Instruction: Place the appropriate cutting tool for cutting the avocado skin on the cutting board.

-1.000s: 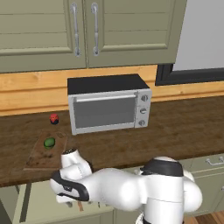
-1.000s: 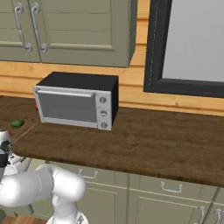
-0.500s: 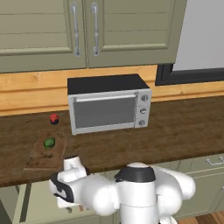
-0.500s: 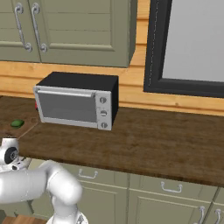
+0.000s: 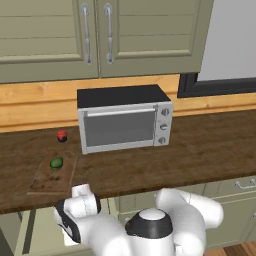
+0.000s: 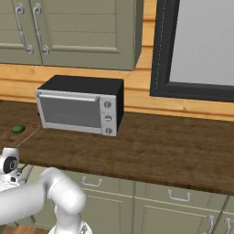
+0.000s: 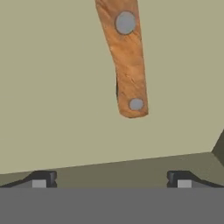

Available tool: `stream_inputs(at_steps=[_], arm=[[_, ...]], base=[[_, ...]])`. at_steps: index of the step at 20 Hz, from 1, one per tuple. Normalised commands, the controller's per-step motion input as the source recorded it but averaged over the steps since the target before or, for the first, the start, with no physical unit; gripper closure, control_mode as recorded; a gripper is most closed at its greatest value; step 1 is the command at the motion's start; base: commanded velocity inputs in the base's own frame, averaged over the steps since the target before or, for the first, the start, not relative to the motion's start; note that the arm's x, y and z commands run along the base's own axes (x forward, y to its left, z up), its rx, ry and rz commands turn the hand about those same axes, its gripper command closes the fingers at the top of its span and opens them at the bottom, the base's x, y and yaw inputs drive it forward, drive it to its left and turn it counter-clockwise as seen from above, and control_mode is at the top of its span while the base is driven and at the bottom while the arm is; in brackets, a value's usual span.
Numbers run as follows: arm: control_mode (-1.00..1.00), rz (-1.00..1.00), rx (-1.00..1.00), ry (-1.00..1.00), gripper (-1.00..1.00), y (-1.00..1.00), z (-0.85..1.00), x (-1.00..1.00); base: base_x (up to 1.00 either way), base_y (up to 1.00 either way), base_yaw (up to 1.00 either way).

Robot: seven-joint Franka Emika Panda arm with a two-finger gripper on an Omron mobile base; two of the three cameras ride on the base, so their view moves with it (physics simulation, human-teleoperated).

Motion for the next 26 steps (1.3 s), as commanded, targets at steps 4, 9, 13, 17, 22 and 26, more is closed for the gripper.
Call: stream_inputs(at_steps=[4,9,13,17,22,26], arm=[[-1.00,0.00,0.00,0.07,-1.00,0.00,0.00,-0.87],[-1.00,0.00,0.00,0.02,-1.00,0.00,0.16,-0.85],[-1.00,0.00,0.00,0.00,-1.00,0.00,0.49,-0.47],[-1.00,0.00,-0.02,-0.02,-1.00,0.01,0.40,0.19],[-1.00,0.00,-0.02,-0.19,-1.00,0.05,0.08,0.44],[-1.00,0.00,-0.03,-0.27,-1.00,0.13,0.00,0.41]], base=[[0.00,0.00,0.00],[0.00,0.00,0.00],[0.00,0.00,0.00],[0.00,0.00,0.00],[0.00,0.00,0.00],[0.00,0.00,0.00]])
